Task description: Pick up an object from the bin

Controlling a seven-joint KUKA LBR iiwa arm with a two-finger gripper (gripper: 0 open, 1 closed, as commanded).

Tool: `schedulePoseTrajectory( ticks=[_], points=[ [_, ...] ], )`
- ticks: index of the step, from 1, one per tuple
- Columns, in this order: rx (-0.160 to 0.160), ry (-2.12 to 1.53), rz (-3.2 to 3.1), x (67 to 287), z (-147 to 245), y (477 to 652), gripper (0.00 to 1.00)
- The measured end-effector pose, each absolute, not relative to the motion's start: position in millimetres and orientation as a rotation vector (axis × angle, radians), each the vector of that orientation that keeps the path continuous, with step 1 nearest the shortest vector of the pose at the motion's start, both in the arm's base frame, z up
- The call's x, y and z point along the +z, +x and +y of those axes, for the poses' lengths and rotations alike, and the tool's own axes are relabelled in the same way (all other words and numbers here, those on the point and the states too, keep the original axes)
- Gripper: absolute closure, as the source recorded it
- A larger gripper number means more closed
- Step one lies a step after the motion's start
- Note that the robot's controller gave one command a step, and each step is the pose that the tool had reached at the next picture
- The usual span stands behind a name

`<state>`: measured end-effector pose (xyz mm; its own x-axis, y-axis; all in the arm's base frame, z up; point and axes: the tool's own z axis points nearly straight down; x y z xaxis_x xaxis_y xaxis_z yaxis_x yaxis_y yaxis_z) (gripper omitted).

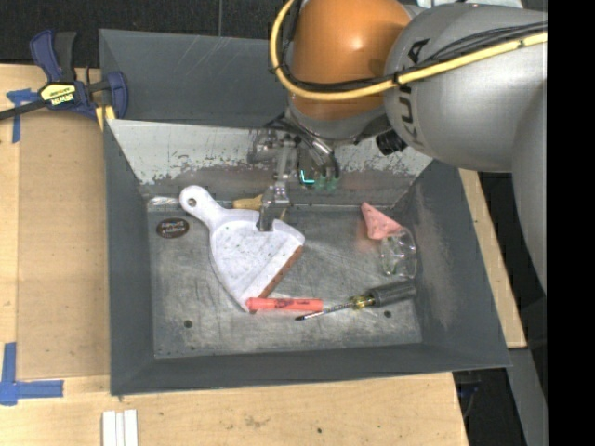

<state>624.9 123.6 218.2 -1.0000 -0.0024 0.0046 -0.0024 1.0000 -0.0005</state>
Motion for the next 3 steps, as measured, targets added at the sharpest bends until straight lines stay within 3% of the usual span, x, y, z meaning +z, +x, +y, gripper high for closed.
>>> schedulePoseTrajectory(
  ticks=[1,2,3],
  points=[
    [-0.002,0.001,-3.145,223,124,626.5,0.00],
    [-0.001,0.137,-3.147,188,128,615.4,0.00],
    [-0.002,0.105,-3.144,146,111,584.8,0.00]
  ],
)
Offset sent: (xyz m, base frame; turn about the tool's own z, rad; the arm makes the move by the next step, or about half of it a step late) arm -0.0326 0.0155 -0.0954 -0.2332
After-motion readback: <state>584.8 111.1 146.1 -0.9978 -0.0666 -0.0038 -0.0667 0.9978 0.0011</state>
